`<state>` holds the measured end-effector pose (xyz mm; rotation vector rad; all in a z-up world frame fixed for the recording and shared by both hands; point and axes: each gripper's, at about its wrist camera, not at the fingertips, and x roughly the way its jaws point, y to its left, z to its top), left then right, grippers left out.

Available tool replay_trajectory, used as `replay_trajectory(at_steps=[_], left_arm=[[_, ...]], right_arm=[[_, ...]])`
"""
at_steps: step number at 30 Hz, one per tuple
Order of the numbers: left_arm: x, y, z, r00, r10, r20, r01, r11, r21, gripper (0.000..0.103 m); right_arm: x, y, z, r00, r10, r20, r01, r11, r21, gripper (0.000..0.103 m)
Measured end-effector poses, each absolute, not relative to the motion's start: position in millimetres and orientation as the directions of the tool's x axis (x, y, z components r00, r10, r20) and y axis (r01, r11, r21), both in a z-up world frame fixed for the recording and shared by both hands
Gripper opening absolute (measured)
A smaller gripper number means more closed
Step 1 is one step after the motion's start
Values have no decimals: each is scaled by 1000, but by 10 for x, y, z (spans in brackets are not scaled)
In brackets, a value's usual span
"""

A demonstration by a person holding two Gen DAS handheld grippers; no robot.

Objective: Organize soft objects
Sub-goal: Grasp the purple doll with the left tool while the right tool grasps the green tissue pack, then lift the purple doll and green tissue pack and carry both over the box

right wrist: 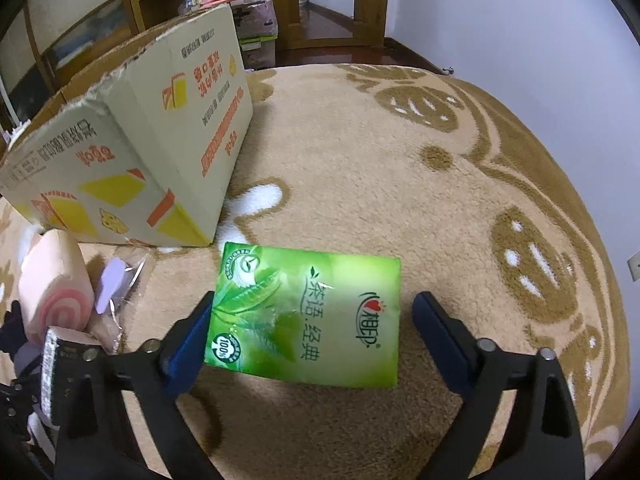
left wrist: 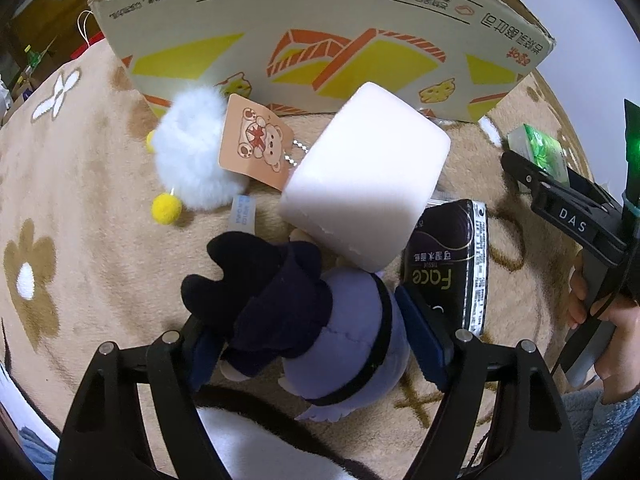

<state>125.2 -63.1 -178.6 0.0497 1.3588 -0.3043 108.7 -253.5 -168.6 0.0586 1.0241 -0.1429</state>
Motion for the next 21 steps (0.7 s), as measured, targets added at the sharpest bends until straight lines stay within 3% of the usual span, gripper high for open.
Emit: replay_trajectory(at_steps=[4, 9, 21], left_arm=[[1215, -533, -1717, 191, -180, -965, 248, 960, -130, 79], [1176, -517, -1629, 213, -166, -963, 246, 963, -112, 76], [1012, -462, -1427, 310, -101, -945, 254, 967, -20, 65]], right_arm=[[1079, -2516, -1687, 512, -102, -853, 136, 990, -37, 94], [1060, -2490, -1649, 522, -94, -848, 121, 992, -35, 83], [895, -2338, -1438, 574, -68, -816, 81, 996, -26, 81]])
